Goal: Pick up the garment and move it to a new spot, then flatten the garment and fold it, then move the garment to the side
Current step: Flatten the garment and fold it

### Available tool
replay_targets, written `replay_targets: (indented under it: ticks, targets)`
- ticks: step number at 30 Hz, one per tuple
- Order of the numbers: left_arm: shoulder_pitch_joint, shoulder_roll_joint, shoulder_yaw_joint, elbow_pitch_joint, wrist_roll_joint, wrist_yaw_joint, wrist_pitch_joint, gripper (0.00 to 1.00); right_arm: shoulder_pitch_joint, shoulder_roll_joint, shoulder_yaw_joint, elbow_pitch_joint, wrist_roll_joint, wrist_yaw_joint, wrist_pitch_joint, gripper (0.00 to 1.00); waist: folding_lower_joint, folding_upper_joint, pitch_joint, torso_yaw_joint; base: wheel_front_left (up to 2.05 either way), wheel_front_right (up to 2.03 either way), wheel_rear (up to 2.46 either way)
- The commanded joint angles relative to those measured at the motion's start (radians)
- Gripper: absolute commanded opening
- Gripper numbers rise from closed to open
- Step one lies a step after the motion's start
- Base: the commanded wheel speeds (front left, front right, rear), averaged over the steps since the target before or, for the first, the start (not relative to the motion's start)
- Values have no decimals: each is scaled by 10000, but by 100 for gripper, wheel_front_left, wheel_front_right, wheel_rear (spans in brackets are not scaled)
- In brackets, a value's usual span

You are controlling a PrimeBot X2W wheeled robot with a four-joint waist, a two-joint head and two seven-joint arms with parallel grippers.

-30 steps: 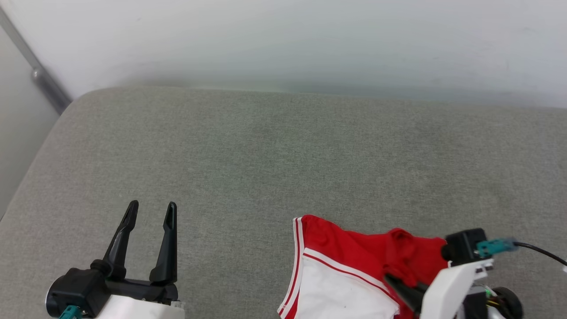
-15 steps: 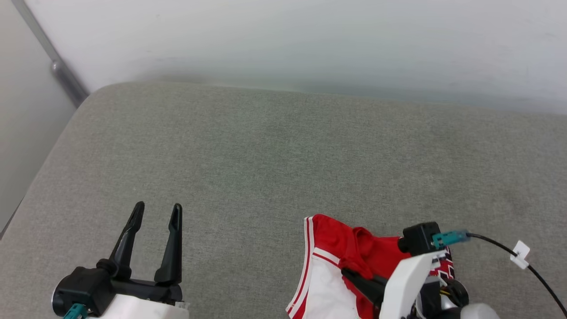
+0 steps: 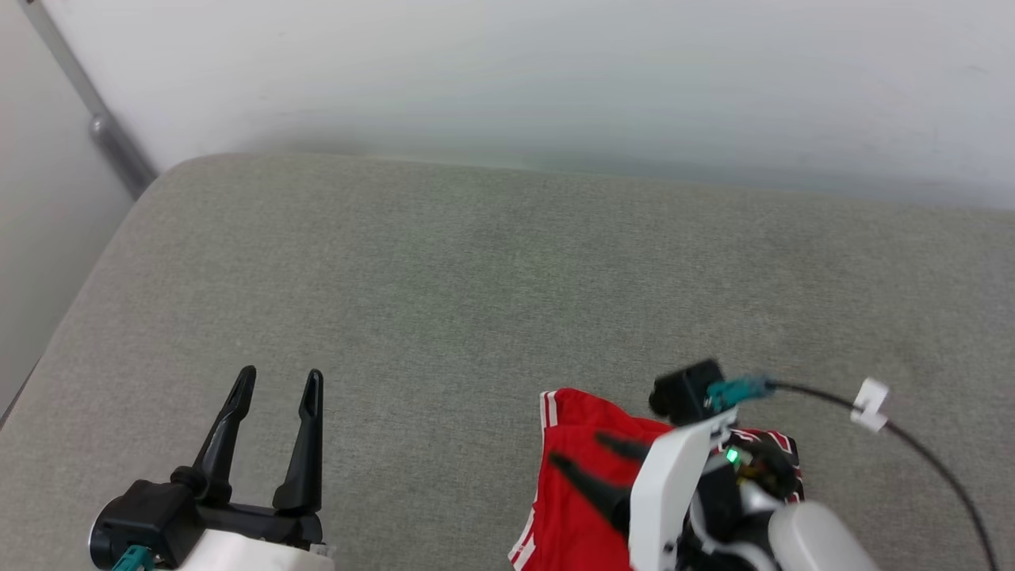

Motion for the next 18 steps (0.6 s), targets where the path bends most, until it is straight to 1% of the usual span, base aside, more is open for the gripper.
replay_targets:
  ticks: [1, 4, 5, 9, 10, 14, 18]
  targets:
    - [-16, 10, 34, 9, 57, -19, -23, 100, -508, 4, -214, -146, -761, -2, -123, 100, 0, 0, -22, -132, 0, 0, 0]
    - [-88, -11, 56, -43, 53, -19, -23, 100, -904, -14, -606, -252, -1721, -2, -326, 100, 0, 0, 7, -278, 0, 0, 0]
    - [-115, -9, 58, -52, 70, -19, -23, 100, -1066, -118, -746, -323, -1984, -1, -469, 100, 0, 0, 24, -331, 0, 0, 0]
    - [-176, -28, 31, -81, 82, -19, -23, 100, -1470, -1015, -1123, -553, -2861, -2, -1298, 100, 0, 0, 101, -548, 0, 0, 0]
    - [-176, -28, 31, -81, 82, -19, -23, 100, -1470, -1015, -1123, -553, -2861, -2, -1298, 100, 0, 0, 101, -548, 0, 0, 0]
    - [-211, -62, 33, -103, 103, -19, -23, 100, -1560, -1946, -1690, -800, -3331, -2, -2390, 100, 0, 0, 169, -775, 0, 0, 0]
    - [-273, -87, -38, -94, 103, -19, -23, 100, -1157, -2716, -2485, -1127, -3882, -2, -3743, 100, 0, 0, 235, -979, 0, 0, 0]
